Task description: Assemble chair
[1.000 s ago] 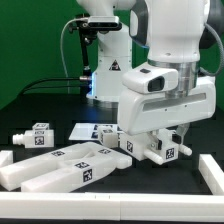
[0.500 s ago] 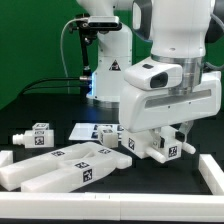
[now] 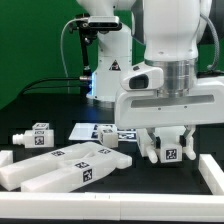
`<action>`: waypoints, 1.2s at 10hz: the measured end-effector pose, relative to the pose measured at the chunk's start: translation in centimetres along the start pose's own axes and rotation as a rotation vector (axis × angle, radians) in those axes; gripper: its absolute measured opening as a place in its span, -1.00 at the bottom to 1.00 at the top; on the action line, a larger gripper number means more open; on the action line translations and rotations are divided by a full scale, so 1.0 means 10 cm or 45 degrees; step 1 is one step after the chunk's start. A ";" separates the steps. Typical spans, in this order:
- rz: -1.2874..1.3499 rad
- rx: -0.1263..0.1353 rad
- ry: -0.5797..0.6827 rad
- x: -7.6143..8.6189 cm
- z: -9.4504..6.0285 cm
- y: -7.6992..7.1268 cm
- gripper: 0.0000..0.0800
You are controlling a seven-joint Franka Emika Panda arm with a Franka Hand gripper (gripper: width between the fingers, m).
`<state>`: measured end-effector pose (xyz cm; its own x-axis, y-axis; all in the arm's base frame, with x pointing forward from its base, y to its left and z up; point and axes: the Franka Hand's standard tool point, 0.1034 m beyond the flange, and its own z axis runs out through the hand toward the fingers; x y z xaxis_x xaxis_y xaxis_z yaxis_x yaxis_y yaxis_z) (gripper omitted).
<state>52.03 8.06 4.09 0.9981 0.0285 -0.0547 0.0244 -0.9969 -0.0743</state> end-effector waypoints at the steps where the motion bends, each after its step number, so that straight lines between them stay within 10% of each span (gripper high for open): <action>1: 0.002 0.000 0.000 0.00 0.00 0.01 -0.09; 9: 0.145 0.028 0.033 0.15 0.14 0.14 -0.09; 12: 0.144 0.029 0.007 0.13 0.13 0.16 0.47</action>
Offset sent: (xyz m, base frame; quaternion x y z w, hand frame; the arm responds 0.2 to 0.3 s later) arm 0.0065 -0.0172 -0.0237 0.0547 0.0201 0.1328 0.9894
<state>53.34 6.56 2.63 0.9947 -0.0847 -0.0583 -0.0897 -0.9918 -0.0906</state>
